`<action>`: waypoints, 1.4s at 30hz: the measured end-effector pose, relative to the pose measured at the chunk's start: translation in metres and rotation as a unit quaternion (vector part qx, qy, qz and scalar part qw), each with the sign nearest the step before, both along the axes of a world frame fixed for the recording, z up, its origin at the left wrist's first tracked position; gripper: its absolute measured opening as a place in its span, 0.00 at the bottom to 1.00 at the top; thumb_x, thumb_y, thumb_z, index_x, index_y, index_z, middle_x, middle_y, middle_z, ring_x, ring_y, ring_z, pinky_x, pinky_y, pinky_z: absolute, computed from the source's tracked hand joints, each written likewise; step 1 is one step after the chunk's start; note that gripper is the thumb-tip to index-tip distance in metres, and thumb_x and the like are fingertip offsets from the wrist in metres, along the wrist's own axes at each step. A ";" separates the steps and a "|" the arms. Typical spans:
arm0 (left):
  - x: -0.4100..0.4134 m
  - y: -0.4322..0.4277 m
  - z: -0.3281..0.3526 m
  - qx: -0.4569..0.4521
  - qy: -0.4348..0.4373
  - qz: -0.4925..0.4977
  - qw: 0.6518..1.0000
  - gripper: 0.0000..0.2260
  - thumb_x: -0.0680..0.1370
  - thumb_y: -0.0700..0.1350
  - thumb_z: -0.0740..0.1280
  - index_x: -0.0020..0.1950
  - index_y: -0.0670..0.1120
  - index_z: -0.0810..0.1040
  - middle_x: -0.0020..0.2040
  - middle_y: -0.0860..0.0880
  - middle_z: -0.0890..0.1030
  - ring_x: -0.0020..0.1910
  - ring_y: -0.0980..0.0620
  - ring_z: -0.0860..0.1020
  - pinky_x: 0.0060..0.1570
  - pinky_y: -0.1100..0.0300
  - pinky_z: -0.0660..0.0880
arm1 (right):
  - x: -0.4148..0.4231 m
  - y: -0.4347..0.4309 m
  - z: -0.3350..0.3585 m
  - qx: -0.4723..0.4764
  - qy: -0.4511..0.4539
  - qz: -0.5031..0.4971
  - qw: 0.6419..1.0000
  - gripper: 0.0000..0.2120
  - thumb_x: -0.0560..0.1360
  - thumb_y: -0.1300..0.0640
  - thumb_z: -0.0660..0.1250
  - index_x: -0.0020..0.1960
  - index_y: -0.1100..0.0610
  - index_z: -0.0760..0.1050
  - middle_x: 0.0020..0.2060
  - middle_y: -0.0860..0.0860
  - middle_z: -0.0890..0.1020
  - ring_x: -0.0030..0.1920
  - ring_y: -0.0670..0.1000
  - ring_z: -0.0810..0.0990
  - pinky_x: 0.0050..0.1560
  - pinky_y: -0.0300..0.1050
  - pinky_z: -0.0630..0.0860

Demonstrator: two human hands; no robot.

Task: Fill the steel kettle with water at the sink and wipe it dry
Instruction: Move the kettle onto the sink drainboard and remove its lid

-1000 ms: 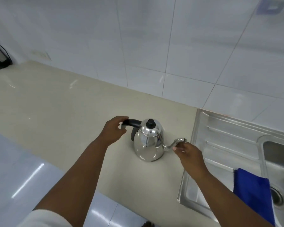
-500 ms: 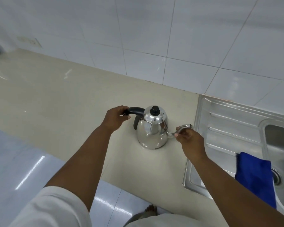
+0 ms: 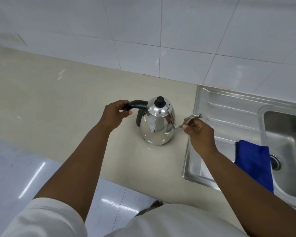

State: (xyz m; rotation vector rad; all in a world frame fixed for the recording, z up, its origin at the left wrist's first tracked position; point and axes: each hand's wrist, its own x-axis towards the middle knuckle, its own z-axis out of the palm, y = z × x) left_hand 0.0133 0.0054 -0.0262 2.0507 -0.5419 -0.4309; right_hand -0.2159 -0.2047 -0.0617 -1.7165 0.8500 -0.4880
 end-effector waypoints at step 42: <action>-0.203 -0.135 -0.029 0.041 -0.034 -0.129 0.990 0.13 0.71 0.38 0.76 0.52 0.48 0.79 0.47 0.53 0.82 0.47 0.61 0.79 0.49 0.76 0.70 | -0.228 -0.116 -0.013 -0.043 0.080 -0.062 0.994 0.06 0.76 0.59 0.71 0.48 0.48 0.80 0.44 0.45 0.85 0.49 0.49 0.84 0.57 0.44 0.78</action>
